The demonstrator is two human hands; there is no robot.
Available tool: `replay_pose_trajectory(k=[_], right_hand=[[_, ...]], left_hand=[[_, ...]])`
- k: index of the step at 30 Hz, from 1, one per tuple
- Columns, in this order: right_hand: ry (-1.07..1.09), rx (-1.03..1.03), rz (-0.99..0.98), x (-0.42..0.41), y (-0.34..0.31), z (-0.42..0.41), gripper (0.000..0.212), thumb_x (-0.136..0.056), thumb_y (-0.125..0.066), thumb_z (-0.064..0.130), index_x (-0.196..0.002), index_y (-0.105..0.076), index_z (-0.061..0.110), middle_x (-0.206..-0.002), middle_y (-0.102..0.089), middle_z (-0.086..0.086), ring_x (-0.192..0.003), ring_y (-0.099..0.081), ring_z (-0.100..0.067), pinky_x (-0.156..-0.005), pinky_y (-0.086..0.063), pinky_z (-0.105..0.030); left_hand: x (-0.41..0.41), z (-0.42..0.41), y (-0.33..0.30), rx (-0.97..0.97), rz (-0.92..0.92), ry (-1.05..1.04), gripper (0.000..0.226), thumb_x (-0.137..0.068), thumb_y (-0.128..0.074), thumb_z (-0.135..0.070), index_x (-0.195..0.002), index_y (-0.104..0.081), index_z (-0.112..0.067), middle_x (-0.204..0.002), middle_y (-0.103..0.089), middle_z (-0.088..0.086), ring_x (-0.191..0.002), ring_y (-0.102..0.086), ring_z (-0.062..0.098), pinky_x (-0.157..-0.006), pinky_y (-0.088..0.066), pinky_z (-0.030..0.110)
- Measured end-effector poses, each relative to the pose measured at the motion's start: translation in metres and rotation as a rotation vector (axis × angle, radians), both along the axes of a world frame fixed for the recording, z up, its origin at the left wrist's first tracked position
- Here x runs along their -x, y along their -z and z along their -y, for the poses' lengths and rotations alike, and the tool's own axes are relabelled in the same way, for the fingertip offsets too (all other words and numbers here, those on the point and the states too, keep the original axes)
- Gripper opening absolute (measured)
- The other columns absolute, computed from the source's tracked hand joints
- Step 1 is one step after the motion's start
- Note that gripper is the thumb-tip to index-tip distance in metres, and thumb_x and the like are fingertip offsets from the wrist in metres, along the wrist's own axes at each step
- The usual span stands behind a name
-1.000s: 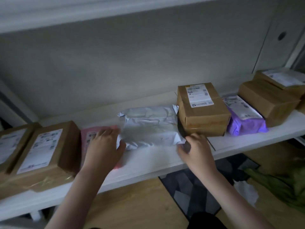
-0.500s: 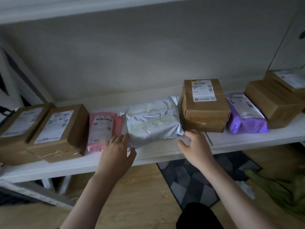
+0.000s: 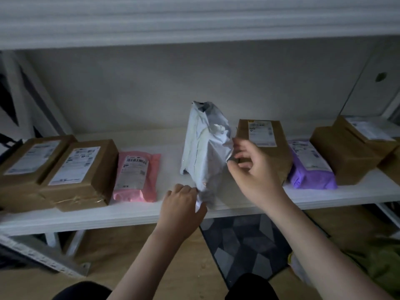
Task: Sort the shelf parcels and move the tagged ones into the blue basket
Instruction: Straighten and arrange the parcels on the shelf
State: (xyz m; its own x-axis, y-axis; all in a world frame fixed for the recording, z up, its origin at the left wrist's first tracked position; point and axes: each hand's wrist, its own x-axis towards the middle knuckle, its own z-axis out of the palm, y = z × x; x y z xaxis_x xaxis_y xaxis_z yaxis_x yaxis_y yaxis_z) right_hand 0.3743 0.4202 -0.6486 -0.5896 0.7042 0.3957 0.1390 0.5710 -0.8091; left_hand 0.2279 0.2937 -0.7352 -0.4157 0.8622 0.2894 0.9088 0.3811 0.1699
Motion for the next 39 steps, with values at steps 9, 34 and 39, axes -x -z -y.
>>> replay_pose_trajectory(k=[9, 34, 39], right_hand=[[-0.169, -0.205, -0.027, 0.057, -0.004, 0.028, 0.042, -0.093, -0.063, 0.019, -0.135, -0.055, 0.021, -0.125, -0.059, 0.012, -0.118, -0.053, 0.000, -0.098, -0.044, -0.017], [-0.112, -0.279, 0.498, 0.081, 0.089, 0.012, 0.041, -0.095, -0.059, 0.032, -0.133, -0.061, 0.017, -0.129, -0.063, 0.001, -0.122, -0.048, -0.022, -0.099, -0.043, -0.037], [-0.132, -0.231, 0.510, 0.081, 0.086, 0.009, 0.044, -0.095, -0.057, 0.030, -0.137, -0.057, 0.016, -0.131, -0.060, 0.000, -0.125, -0.045, -0.020, -0.100, -0.043, -0.036]], left_hand=[[0.028, 0.062, -0.030, -0.281, 0.312, -0.117, 0.043, -0.088, -0.064, -0.040, -0.128, -0.061, -0.024, -0.109, -0.068, -0.012, -0.097, -0.062, 0.006, -0.080, -0.053, 0.026], [0.146, 0.108, -0.094, -0.316, 0.025, -0.398, 0.037, -0.087, -0.069, -0.031, -0.120, -0.064, -0.013, -0.110, -0.067, 0.006, -0.096, -0.061, 0.026, -0.074, -0.045, 0.035], [0.174, 0.099, -0.092, 0.027, -0.054, -0.376, 0.043, -0.088, -0.052, -0.039, -0.119, -0.063, -0.012, -0.124, -0.063, 0.012, -0.118, -0.051, 0.036, -0.100, -0.043, 0.051]])
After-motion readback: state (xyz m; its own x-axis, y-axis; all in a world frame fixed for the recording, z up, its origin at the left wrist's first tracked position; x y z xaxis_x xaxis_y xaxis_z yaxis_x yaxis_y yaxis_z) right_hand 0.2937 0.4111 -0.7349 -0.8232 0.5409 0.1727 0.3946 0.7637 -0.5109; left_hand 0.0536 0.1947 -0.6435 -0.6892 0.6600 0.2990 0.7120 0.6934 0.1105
